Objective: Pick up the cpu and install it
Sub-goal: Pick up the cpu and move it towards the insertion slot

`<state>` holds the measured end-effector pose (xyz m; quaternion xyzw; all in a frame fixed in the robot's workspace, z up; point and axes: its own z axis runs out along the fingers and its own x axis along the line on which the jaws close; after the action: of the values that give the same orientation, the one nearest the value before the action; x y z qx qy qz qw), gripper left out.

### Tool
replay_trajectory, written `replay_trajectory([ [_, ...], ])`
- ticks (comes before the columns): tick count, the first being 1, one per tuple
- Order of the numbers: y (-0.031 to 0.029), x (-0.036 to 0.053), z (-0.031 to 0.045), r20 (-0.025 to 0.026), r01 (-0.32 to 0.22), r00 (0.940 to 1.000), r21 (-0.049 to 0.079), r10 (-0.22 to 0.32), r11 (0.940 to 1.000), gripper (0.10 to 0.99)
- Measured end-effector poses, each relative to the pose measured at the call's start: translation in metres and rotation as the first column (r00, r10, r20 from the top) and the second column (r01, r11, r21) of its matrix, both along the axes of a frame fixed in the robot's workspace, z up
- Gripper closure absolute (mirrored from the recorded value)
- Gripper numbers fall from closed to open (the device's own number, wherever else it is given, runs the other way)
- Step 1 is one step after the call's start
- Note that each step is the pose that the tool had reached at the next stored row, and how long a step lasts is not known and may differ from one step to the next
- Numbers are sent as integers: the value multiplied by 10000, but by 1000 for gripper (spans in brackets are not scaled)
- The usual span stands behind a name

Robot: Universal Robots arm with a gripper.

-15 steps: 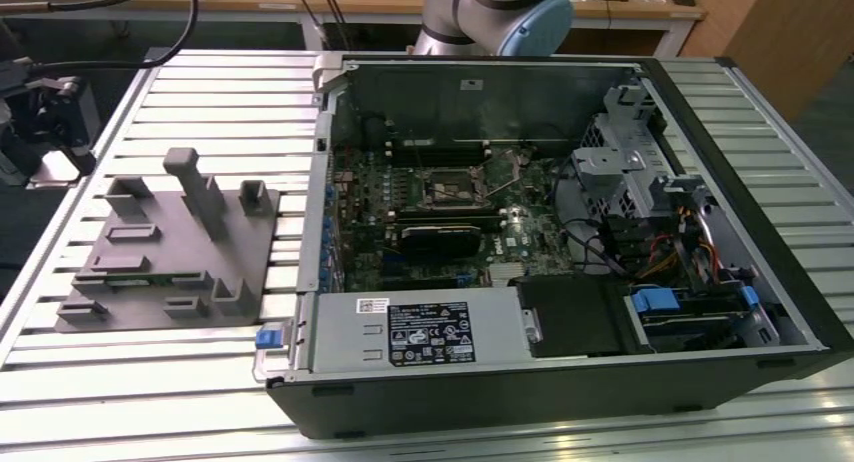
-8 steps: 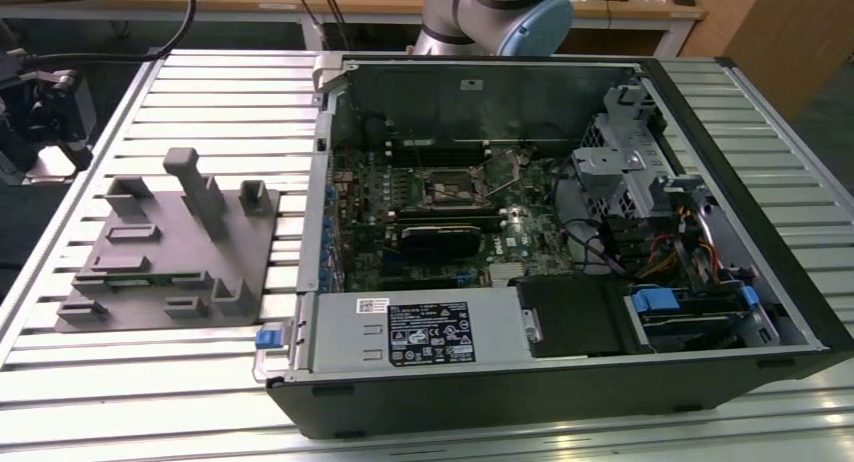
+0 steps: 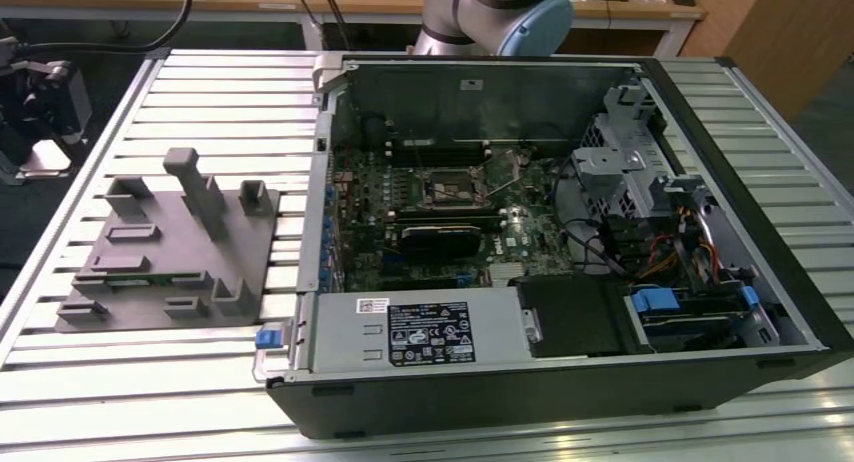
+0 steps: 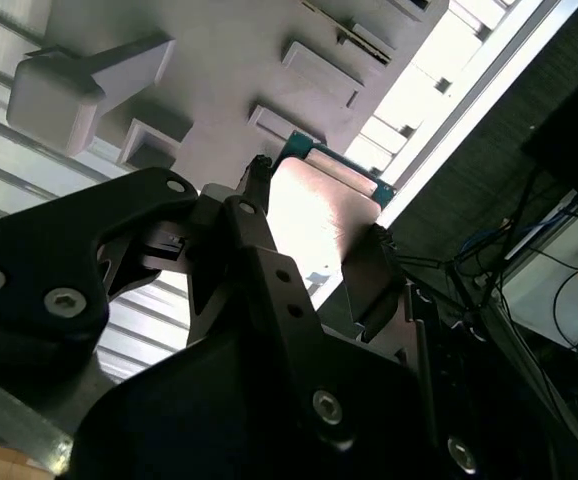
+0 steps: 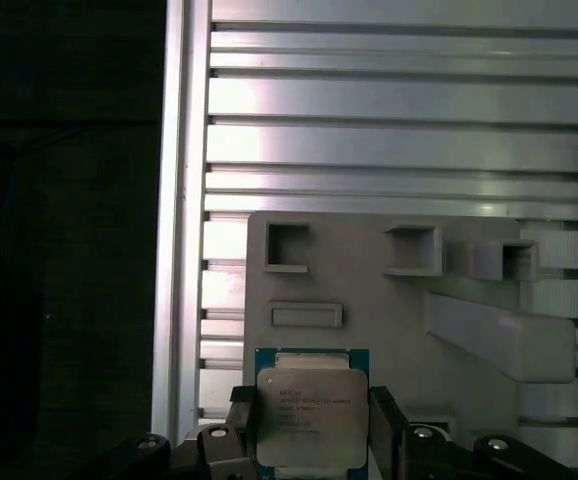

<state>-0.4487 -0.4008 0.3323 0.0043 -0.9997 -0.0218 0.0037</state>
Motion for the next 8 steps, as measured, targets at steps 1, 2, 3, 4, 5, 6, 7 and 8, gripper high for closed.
replay_trajectory([
  [1,0,0,10,0,0,10000,0,0,10000,549],
  [2,0,0,21,1,0,10000,1,0,10000,549],
  [3,0,0,31,0,-1,10000,0,1,10000,549],
  [4,0,0,42,0,0,10000,0,0,10000,549],
  [5,0,0,52,0,0,10000,0,0,10000,549],
  [6,0,0,61,0,-1,10000,0,1,10000,549],
  [7,1,0,71,0,0,10000,0,0,10000,549],
  [8,1,0,82,-1,0,10000,0,0,10000,549],
])
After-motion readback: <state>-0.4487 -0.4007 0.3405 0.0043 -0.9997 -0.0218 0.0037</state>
